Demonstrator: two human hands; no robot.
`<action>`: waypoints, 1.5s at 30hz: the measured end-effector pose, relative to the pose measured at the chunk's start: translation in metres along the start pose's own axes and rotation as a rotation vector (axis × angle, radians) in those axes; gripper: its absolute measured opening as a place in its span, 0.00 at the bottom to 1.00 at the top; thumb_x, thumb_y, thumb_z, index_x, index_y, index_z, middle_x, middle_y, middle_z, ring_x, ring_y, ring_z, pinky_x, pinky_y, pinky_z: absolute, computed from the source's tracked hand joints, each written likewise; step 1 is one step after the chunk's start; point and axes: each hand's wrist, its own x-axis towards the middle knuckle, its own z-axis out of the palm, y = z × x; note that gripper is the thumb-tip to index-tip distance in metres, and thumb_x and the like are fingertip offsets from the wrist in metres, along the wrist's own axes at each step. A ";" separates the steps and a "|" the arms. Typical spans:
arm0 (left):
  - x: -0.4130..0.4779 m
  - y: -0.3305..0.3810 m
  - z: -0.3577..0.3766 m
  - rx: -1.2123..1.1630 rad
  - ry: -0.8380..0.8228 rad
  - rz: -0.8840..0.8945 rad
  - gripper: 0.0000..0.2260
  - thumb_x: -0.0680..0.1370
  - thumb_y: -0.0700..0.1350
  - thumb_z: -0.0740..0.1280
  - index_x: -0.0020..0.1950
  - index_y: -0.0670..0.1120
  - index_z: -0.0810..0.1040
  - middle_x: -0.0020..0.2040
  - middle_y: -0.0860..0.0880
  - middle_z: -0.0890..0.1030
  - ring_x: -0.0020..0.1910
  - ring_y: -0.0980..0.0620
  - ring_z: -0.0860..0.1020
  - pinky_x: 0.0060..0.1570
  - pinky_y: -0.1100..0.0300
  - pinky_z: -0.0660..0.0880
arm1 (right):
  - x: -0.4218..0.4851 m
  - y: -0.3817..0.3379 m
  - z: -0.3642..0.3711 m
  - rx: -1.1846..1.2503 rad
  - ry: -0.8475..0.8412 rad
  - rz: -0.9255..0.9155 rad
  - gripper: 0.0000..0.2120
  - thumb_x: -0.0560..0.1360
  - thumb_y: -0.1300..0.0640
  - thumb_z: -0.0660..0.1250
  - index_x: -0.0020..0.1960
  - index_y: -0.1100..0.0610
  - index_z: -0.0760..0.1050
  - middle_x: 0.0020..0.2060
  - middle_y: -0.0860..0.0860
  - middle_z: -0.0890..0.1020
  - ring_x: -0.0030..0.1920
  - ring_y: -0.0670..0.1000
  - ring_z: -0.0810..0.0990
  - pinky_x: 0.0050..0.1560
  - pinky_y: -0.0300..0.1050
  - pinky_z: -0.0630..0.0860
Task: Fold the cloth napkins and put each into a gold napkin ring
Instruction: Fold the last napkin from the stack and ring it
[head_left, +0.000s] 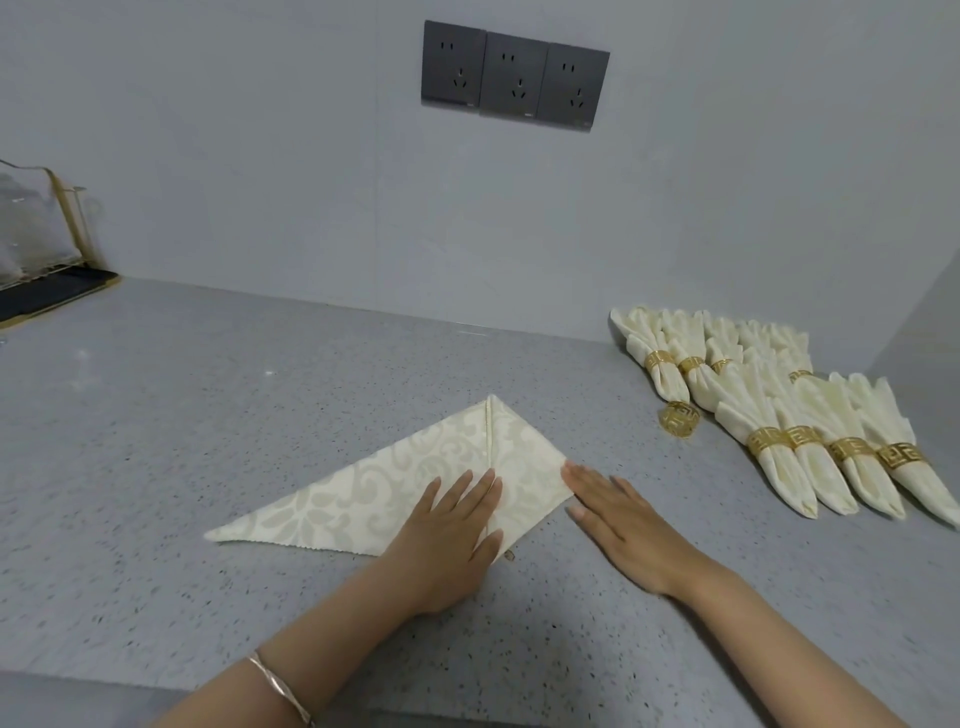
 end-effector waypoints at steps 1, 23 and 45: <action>0.000 0.000 0.001 -0.008 0.003 0.001 0.26 0.83 0.55 0.41 0.78 0.49 0.37 0.77 0.54 0.36 0.76 0.55 0.36 0.75 0.52 0.36 | 0.003 0.001 0.001 0.007 0.018 0.011 0.28 0.79 0.40 0.40 0.77 0.46 0.43 0.75 0.39 0.45 0.72 0.33 0.39 0.66 0.27 0.30; -0.002 -0.046 -0.042 -0.627 0.047 0.032 0.17 0.82 0.42 0.57 0.70 0.52 0.70 0.69 0.57 0.71 0.69 0.60 0.66 0.68 0.69 0.58 | -0.014 -0.045 0.010 0.028 0.444 -0.276 0.10 0.74 0.48 0.65 0.46 0.48 0.84 0.52 0.42 0.82 0.50 0.42 0.79 0.57 0.42 0.75; 0.010 -0.080 -0.044 -0.745 0.138 -0.037 0.20 0.71 0.60 0.71 0.26 0.48 0.75 0.23 0.55 0.71 0.24 0.58 0.66 0.34 0.65 0.66 | -0.017 -0.022 0.017 0.319 0.437 -0.025 0.10 0.72 0.46 0.69 0.36 0.48 0.74 0.51 0.37 0.76 0.53 0.38 0.73 0.50 0.26 0.66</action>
